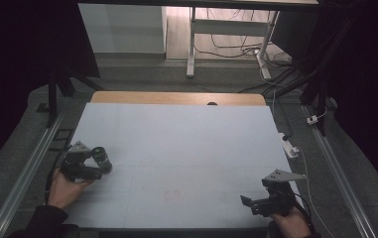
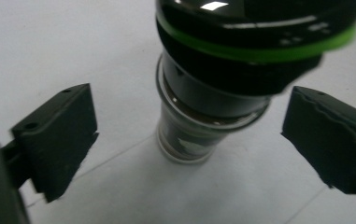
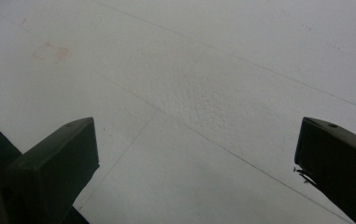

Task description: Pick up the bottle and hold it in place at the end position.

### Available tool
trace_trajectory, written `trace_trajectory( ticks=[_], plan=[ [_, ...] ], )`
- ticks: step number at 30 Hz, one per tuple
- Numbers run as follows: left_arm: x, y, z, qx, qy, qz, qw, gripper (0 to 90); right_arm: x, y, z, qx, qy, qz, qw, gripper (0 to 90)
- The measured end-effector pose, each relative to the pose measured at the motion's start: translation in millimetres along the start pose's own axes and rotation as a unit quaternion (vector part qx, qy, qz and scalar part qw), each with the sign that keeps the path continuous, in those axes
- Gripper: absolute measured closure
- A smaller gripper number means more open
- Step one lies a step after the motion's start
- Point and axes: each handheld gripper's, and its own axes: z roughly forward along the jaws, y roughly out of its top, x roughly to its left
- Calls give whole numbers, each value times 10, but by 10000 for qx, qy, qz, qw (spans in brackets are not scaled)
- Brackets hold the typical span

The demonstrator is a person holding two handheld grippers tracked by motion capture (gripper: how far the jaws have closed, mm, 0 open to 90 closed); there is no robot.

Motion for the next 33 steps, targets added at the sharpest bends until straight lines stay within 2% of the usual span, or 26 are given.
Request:
trace_trajectory(
  ticks=[4,9,10,14,15,16,18,21,33],
  plan=[
    [7,1,38,103,39,194,9998,137,1,0,0,1,0,-9,10000,0],
    [24,0,38,82,75,258,9996,229,1,0,1,-5,0,-24,10000,0],
    [26,-3,39,100,73,271,9996,274,2,0,1,-7,0,-29,10000,0],
    [23,-11,46,142,16,358,9993,345,2,0,2,-10,6,-26,10000,0],
    [20,-10,43,138,-6,386,9992,391,4,0,2,0,8,-17,10000,0],
    [16,-9,40,120,-28,421,9990,391,4,0,2,0,8,-17,10000,0],
    [9,-8,38,133,-44,488,9987,461,4,0,3,6,19,-14,10000,0],
    [0,-7,38,143,-158,528,9984,514,4,1,3,7,14,-11,10000,0],
    [-24,11,31,220,-57,625,9978,536,4,1,5,17,20,-18,10000,0]
  ],
)
